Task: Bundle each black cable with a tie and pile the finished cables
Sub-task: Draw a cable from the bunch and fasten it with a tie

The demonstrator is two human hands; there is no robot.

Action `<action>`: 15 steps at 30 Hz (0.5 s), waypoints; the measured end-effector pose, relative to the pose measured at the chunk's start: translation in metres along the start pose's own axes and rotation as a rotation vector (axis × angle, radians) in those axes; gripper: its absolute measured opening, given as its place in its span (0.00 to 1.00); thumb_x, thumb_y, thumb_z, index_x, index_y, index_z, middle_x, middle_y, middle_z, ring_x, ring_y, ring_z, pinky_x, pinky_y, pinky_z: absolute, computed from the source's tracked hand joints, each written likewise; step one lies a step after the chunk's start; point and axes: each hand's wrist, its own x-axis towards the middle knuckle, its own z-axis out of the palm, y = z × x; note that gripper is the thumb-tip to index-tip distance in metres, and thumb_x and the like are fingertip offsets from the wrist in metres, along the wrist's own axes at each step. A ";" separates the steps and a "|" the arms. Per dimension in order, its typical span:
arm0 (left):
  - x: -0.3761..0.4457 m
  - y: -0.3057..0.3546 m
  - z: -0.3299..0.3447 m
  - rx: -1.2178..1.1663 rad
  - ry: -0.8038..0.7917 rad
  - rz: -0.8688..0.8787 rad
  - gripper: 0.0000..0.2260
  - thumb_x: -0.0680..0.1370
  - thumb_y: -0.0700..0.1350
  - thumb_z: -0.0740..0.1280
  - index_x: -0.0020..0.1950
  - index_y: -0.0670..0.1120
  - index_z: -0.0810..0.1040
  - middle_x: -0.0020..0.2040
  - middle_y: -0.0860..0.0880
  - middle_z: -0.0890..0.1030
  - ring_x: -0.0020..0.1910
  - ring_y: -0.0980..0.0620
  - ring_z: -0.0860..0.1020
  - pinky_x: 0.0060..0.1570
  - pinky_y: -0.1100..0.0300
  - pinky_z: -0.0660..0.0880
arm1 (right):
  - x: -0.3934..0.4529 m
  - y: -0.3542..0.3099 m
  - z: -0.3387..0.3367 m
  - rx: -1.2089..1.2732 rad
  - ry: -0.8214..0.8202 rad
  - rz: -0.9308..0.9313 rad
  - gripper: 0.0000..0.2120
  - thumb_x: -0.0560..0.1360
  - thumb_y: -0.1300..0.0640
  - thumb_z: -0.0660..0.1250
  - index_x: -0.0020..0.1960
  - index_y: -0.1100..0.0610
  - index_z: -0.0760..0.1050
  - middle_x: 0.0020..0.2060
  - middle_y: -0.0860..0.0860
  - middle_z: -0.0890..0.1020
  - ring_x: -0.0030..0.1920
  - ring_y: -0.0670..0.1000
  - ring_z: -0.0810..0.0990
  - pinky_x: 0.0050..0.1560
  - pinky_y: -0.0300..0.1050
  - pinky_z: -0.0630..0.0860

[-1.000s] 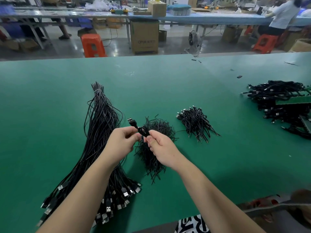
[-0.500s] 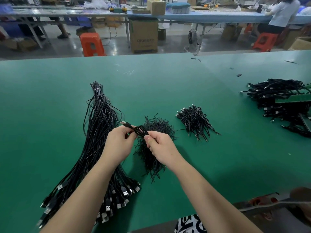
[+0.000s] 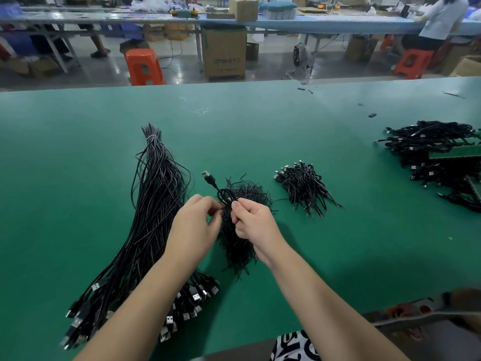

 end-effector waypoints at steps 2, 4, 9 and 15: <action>-0.006 0.001 0.000 0.187 0.062 0.180 0.03 0.75 0.40 0.73 0.44 0.44 0.81 0.42 0.49 0.77 0.34 0.48 0.76 0.28 0.54 0.73 | 0.001 -0.003 0.000 0.054 -0.013 0.055 0.17 0.84 0.60 0.61 0.36 0.58 0.69 0.26 0.47 0.67 0.22 0.43 0.57 0.23 0.36 0.55; -0.007 0.000 -0.001 0.356 0.081 0.395 0.06 0.71 0.36 0.74 0.40 0.43 0.78 0.41 0.46 0.76 0.36 0.44 0.76 0.27 0.52 0.73 | 0.001 -0.006 -0.001 0.082 -0.030 0.122 0.17 0.84 0.60 0.60 0.36 0.56 0.69 0.29 0.50 0.68 0.23 0.43 0.57 0.22 0.35 0.54; 0.001 -0.003 -0.011 0.456 0.035 0.733 0.10 0.74 0.36 0.62 0.48 0.44 0.82 0.50 0.46 0.81 0.57 0.42 0.79 0.55 0.49 0.72 | 0.000 -0.010 -0.006 -0.025 -0.157 0.219 0.14 0.84 0.60 0.59 0.39 0.56 0.70 0.28 0.49 0.67 0.24 0.44 0.56 0.24 0.38 0.50; 0.009 -0.004 -0.013 0.183 0.032 0.495 0.07 0.77 0.41 0.65 0.45 0.46 0.83 0.42 0.53 0.84 0.40 0.49 0.81 0.48 0.51 0.74 | -0.002 -0.010 -0.009 -0.025 -0.311 0.209 0.13 0.85 0.54 0.58 0.42 0.55 0.69 0.29 0.48 0.68 0.25 0.45 0.57 0.25 0.39 0.50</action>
